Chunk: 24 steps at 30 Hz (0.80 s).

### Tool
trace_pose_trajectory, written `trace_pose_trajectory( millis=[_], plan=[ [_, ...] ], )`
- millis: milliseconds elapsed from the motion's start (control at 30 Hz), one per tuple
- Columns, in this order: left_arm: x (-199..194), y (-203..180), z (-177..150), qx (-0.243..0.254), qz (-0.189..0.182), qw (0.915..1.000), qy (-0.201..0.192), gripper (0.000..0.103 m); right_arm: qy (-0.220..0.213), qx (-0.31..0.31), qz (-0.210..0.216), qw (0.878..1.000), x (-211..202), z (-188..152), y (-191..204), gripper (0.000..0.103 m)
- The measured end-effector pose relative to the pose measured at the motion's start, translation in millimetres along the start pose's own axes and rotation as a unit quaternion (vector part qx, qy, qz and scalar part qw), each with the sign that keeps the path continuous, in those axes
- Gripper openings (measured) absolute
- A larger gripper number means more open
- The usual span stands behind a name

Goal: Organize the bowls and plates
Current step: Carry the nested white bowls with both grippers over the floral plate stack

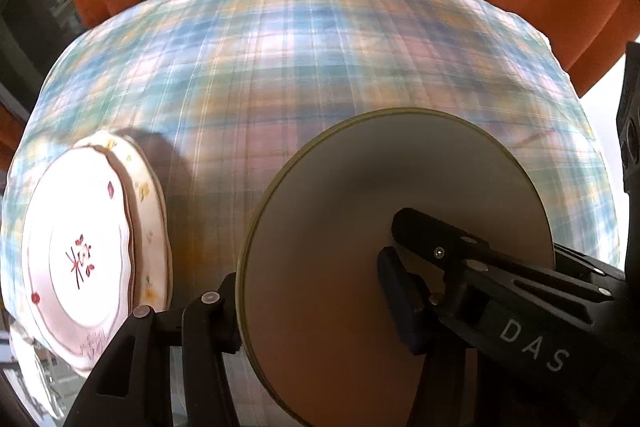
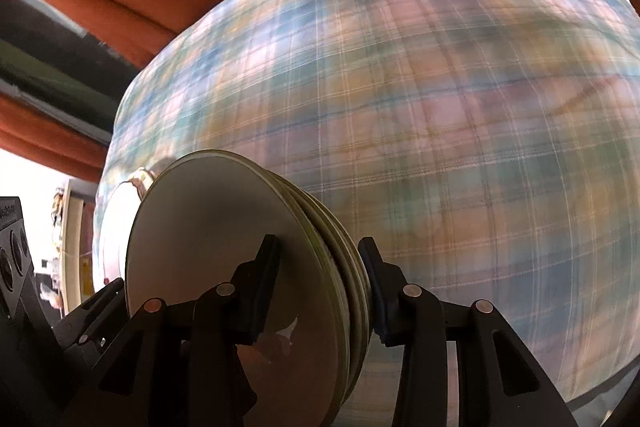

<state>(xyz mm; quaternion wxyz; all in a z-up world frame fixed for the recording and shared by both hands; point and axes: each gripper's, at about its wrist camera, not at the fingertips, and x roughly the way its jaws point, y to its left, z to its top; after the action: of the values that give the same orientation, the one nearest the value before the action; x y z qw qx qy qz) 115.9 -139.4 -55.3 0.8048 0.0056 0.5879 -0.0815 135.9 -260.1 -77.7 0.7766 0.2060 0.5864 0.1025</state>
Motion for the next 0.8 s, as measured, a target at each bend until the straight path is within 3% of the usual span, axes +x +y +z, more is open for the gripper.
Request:
trace_pose_trajectory(
  millis=[167,433,800],
  plan=[
    [-3,-1,-5,-0.024,-0.006,0.9995,0.02,0.056,0.007,0.006,0.004,1.0,-4,-3,-2,0.045],
    [-29,0,-9,-0.025,-0.018,0.9994,-0.014,0.056,-0.029,-0.01,-0.001,1.0,-31,-6,9,0.045],
    [-60,42,-12,-0.018,-0.04,0.9984,-0.036,0.055,-0.062,-0.017,-0.021,0.998,-49,-16,57,0.045]
  ],
)
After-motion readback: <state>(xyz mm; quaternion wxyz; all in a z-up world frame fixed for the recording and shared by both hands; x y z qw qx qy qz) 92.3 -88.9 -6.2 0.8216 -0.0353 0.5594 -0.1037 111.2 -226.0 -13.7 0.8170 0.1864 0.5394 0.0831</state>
